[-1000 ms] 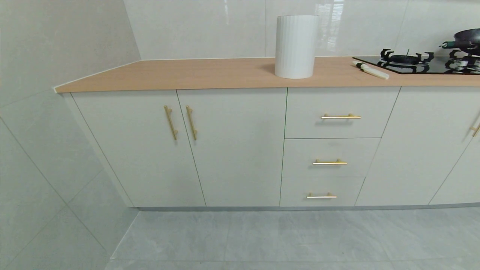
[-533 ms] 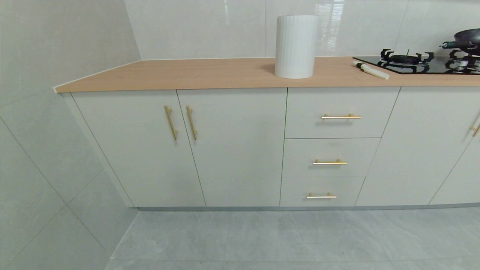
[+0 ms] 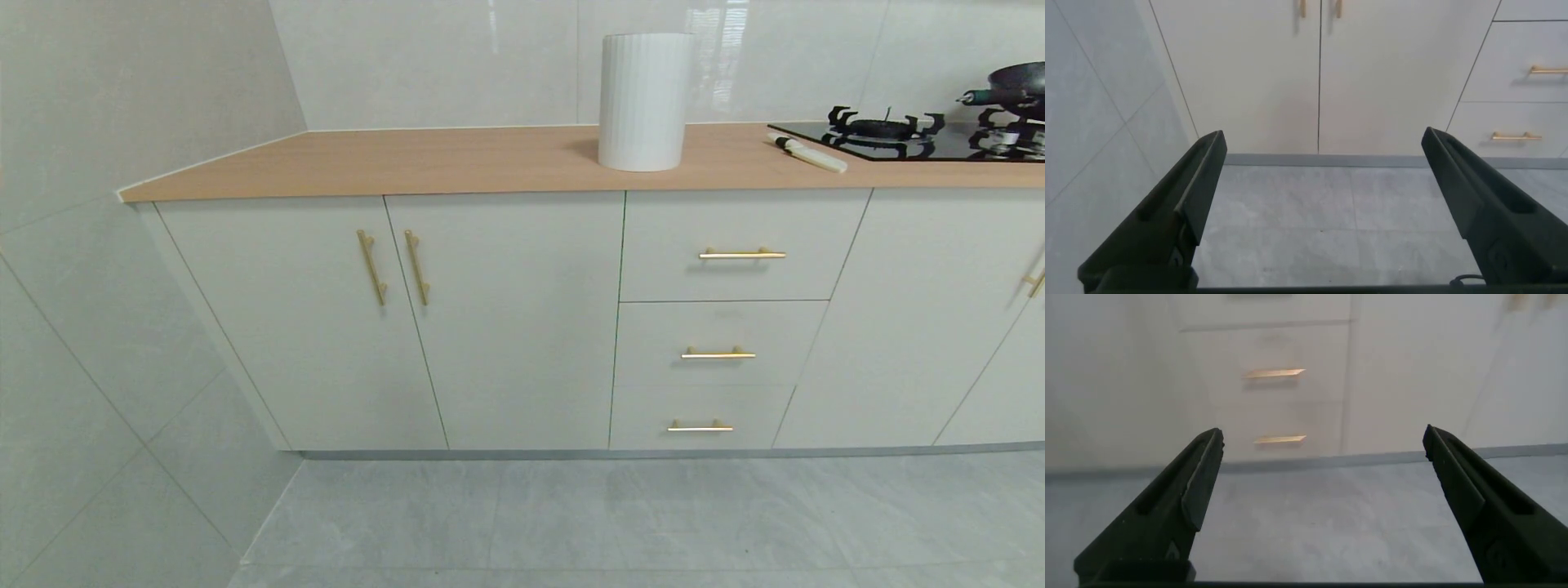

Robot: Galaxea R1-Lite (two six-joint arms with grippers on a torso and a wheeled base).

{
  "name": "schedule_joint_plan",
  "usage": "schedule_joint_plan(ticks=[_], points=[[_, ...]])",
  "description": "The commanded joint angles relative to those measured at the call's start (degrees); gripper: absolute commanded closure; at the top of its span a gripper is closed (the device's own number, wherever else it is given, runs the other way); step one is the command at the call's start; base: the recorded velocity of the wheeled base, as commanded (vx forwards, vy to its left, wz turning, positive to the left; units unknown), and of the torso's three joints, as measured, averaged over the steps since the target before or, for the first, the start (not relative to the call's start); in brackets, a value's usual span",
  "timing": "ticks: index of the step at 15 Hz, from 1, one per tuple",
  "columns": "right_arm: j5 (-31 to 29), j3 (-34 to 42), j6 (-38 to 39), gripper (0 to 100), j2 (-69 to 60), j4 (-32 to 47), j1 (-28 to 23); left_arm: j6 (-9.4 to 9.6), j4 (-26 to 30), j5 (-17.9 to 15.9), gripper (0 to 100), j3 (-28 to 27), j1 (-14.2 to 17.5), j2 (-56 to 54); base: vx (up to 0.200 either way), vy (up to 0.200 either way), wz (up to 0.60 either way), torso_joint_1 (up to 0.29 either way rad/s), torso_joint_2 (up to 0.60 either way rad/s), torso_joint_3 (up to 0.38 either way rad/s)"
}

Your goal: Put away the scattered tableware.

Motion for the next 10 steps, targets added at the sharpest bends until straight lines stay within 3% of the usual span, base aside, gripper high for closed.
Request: schedule_joint_plan(ticks=[1, 5, 10], points=[[0.19, 0.07, -0.19, 0, 1.03, 0.4, 0.23, -0.03, -0.01, 0.04, 0, 0.0, 0.02, 0.0, 0.0, 0.0, 0.0, 0.0, 0.0, 0.0], [0.1, 0.07, -0.1, 0, -0.38, 0.4, -0.03, 0.05, -0.01, 0.04, 0, 0.0, 0.02, 0.0, 0.0, 0.0, 0.0, 0.0, 0.0, 0.0], [0.1, 0.07, -0.1, 0, -0.38, 0.4, -0.03, 0.05, -0.01, 0.04, 0, 0.0, 0.02, 0.0, 0.2, 0.0, 0.0, 0.003, 0.0, 0.001]])
